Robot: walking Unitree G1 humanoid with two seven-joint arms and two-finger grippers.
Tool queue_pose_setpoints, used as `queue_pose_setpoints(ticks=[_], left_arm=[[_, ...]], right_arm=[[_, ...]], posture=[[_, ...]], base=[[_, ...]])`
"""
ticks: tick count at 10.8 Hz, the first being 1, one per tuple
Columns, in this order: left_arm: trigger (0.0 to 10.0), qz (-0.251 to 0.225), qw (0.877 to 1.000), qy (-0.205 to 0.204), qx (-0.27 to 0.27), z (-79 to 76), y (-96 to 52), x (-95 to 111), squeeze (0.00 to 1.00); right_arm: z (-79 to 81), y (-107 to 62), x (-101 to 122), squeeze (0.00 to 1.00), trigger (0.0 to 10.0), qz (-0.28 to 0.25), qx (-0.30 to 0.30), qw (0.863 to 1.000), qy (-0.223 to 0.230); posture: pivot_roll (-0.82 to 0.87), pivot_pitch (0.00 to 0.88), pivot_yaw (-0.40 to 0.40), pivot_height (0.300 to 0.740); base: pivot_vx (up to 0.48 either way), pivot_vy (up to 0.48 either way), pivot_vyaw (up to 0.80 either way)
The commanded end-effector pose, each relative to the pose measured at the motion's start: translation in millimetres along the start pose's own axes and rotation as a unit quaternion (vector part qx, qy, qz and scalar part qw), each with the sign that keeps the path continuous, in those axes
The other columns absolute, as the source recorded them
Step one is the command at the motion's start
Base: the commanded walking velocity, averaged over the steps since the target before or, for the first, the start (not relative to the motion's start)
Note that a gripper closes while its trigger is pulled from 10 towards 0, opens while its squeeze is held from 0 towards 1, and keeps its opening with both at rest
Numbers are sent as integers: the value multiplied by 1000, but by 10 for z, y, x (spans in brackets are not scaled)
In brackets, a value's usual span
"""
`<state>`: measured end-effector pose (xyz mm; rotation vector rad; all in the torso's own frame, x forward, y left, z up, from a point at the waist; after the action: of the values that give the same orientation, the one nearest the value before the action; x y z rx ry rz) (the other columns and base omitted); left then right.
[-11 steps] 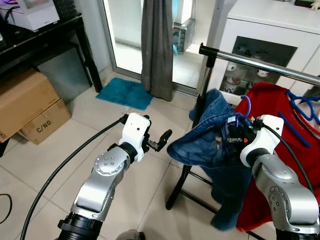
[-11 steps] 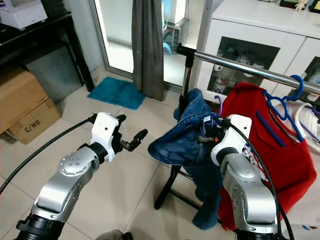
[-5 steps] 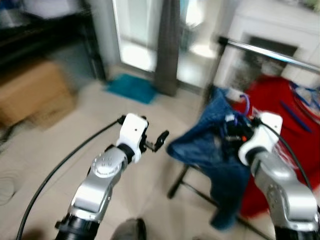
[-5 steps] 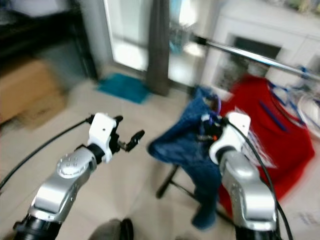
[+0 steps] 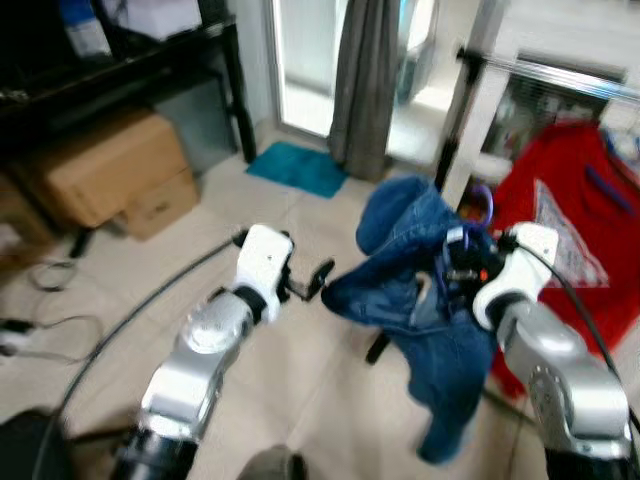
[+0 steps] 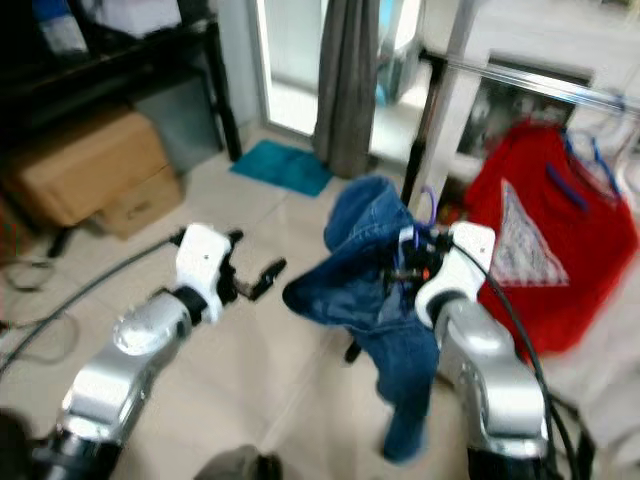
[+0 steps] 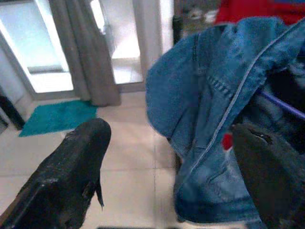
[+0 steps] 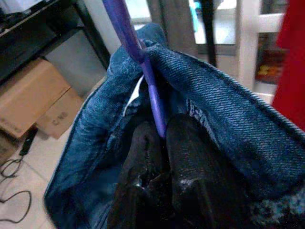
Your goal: Hang hanger
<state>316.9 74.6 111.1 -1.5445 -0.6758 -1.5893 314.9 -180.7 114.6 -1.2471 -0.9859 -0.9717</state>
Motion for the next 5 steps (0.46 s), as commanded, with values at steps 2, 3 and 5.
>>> queue_pose_setpoints(ticks=[2, 3, 5], left_arm=[[10000, -16, 999, 30, -18, -2, 2, 77, 231], [10000, -32, 997, 57, -41, -37, -5, 121, 1000], [10000, -28, 981, 181, -61, 8, 123, 124, 1000]], right_arm=[[44, -13, 170, 0, 0, -34, 11, 999, -2], [82, -12, 191, 0, 0, -38, 25, 999, 2], [234, -7, 320, 0, 0, -60, 78, 995, 20]], posture=[[34, 0, 21, 740], [34, 0, 21, 740], [45, 0, 15, 740]], base=[[0, 0, 0], [0, 0, 0], [0, 0, 0]])
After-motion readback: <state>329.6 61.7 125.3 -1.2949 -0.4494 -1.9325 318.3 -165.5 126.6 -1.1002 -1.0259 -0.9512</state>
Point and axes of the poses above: a point about 5 cm out from each wrist's last joint towards the gripper, its own y axis pointing out of the wrist towards the gripper, its own x axis along the axis of the wrist's last joint, z = x × y, the point moved 5 cm from there along y, pointing out of the wrist towards the gripper, and after that the axes turned 2 degrees about y, right-handed, at the moved point
